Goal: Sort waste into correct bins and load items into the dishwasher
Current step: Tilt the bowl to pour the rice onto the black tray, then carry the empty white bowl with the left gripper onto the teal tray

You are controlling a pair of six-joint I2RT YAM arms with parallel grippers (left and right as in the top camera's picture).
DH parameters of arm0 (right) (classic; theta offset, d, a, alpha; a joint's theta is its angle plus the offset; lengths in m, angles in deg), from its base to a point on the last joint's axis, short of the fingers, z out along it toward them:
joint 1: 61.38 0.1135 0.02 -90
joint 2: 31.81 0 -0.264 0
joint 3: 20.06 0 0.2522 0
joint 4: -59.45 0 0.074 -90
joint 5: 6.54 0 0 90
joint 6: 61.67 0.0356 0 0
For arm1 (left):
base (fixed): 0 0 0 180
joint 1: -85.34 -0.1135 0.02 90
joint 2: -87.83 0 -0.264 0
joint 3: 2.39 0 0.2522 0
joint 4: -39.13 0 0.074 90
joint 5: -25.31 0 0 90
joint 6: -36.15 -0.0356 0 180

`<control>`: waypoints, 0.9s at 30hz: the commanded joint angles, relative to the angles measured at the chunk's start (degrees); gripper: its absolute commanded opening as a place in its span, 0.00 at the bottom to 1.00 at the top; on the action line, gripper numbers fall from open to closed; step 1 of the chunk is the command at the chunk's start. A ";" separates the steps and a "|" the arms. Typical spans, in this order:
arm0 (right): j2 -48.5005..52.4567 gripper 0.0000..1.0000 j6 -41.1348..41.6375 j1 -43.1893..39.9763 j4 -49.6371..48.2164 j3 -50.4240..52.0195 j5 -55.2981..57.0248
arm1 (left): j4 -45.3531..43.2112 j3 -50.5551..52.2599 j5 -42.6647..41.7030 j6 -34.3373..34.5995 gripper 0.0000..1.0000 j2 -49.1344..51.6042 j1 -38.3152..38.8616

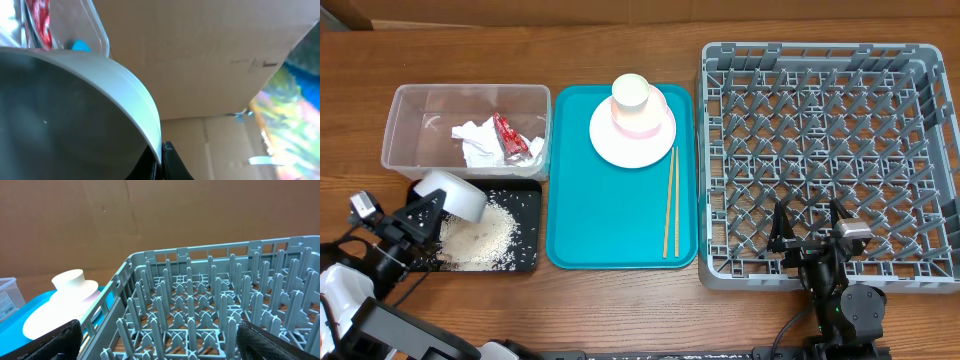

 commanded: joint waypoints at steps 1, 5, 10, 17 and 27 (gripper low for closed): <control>-0.57 1.00 -0.20 -0.09 -0.44 0.59 -0.15 | -0.48 0.17 -1.11 1.09 0.04 -0.09 0.11; -0.57 1.00 -0.20 -0.07 -0.44 0.59 -0.15 | -2.36 0.17 1.44 1.38 0.04 -0.07 0.11; -0.57 1.00 -0.20 -0.07 -0.44 0.59 -0.15 | 1.57 0.17 0.94 2.36 0.04 -0.09 0.11; -0.57 1.00 -0.20 -0.07 -0.44 0.59 -0.15 | 16.41 0.04 1.01 -8.83 0.04 -1.01 1.53; -0.57 1.00 -0.20 -0.07 -0.44 0.59 -0.15 | 26.38 -6.45 6.10 -14.93 0.04 -7.74 16.20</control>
